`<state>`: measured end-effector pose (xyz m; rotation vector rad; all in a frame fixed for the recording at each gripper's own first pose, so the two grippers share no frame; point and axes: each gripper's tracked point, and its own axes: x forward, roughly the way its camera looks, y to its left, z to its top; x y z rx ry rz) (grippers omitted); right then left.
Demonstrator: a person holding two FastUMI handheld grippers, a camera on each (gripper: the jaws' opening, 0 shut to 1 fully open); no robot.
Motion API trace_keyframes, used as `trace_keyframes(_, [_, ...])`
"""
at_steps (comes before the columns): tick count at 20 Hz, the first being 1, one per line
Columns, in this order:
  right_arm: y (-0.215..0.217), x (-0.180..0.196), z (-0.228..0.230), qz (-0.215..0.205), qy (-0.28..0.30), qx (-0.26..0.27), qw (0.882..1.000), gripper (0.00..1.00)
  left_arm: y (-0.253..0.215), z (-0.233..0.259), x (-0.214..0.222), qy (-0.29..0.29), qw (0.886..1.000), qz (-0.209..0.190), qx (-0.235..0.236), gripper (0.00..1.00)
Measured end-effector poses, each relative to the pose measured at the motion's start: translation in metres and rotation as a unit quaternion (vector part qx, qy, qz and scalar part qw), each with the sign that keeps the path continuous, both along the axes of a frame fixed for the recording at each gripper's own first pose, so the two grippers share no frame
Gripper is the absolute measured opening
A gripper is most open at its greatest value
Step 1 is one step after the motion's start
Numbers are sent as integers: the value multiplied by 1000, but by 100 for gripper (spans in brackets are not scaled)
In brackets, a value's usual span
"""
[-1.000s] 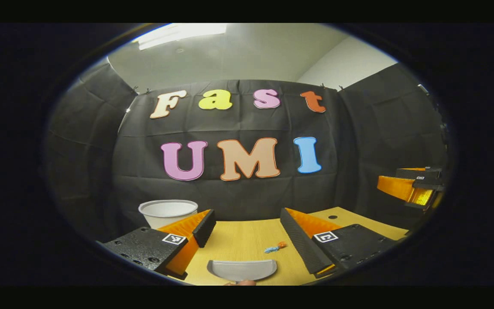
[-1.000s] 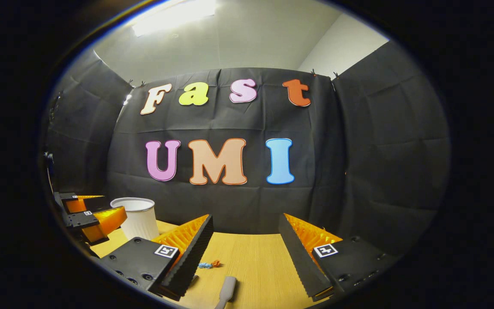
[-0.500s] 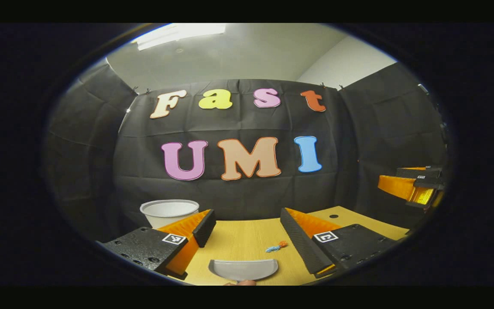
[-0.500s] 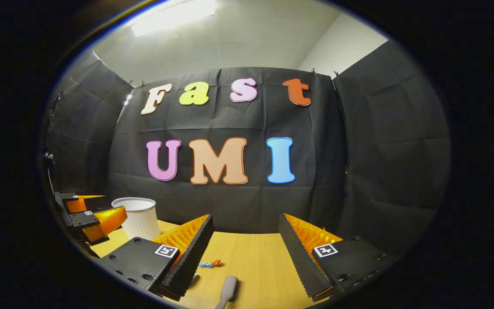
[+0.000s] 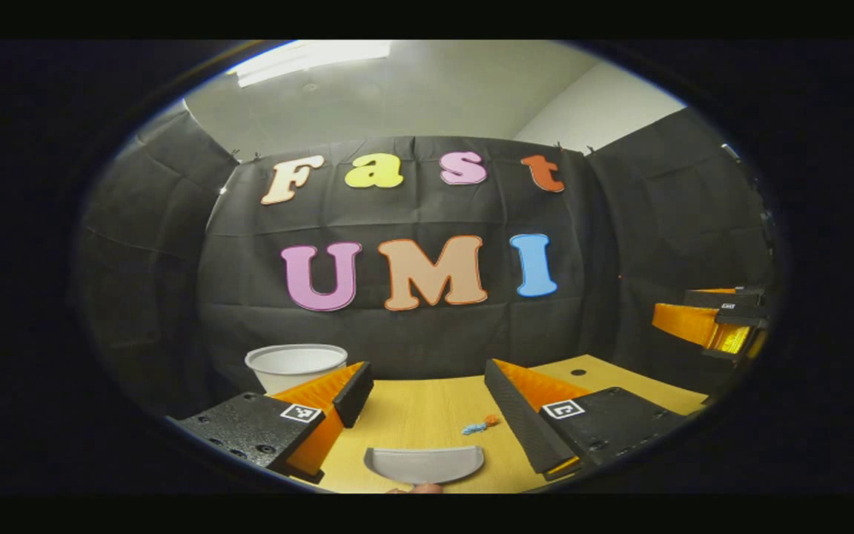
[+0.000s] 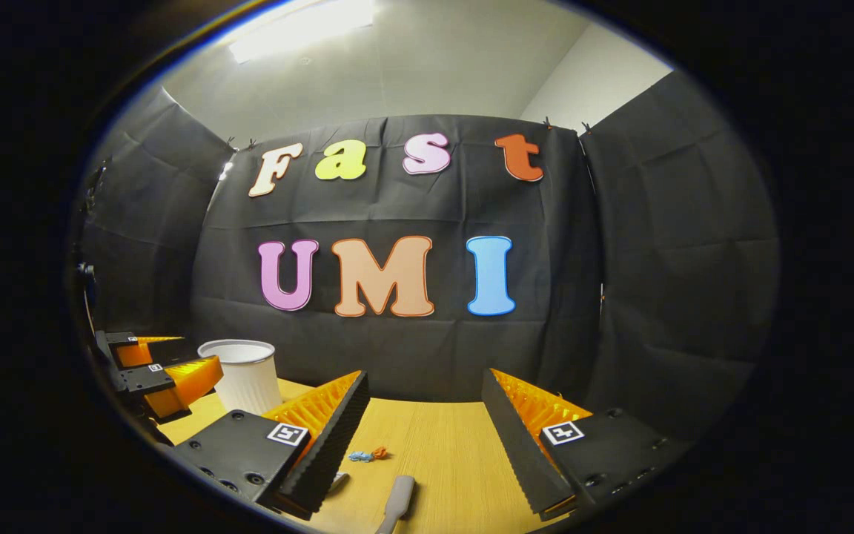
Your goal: Pick up the small broom and dustpan from the desktop, sweep the trash into the dustpan with the broom, and then empty the trash into the garbage bin.
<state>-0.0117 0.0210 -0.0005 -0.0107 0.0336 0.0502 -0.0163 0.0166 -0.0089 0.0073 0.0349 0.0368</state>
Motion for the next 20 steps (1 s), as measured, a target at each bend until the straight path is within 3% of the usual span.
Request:
trace_keyframes(2, [4, 0, -3, 6, 6, 1, 1000, 98, 2, -2, -2, 5, 1000, 2, 2, 92])
trace_keyframes(3, [5, -1, -5, 7, 8, 0, 1000, 98, 2, -4, -3, 7, 1000, 3, 3, 96])
trace_keyframes(4, [7, -1, -6, 8, 11, -1, 1000, 98, 2, -5, -4, 9, 1000, 2, 3, 92])
trace_keyframes(11, [16, -1, -36, 16, 51, -1, 999, 98, 4, -35, -9, 49, 999, -1, 1, 92])
trace_keyframes(13, [17, 0, -53, 15, 73, -3, 997, 99, 5, -52, -12, 71, 997, 0, -4, 96])
trace_keyframes(15, [19, 1, -73, 15, 101, -5, 995, 99, 8, -71, -13, 94, 996, 1, -5, 92])
trace_keyframes(16, [20, 1, -84, 16, 118, -4, 993, 99, 10, -81, -13, 108, 994, 1, -4, 97])
trace_keyframes(17, [23, 2, -96, 19, 136, -4, 991, 99, 10, -92, -14, 121, 993, 1, -4, 88])
trace_keyframes(18, [26, 3, -108, 21, 153, -6, 988, 99, 10, -104, -16, 135, 991, 1, -5, 93])
trace_keyframes(20, [28, 3, -134, 25, 191, -11, 981, 99, 9, -129, -18, 165, 986, -2, -7, 93])
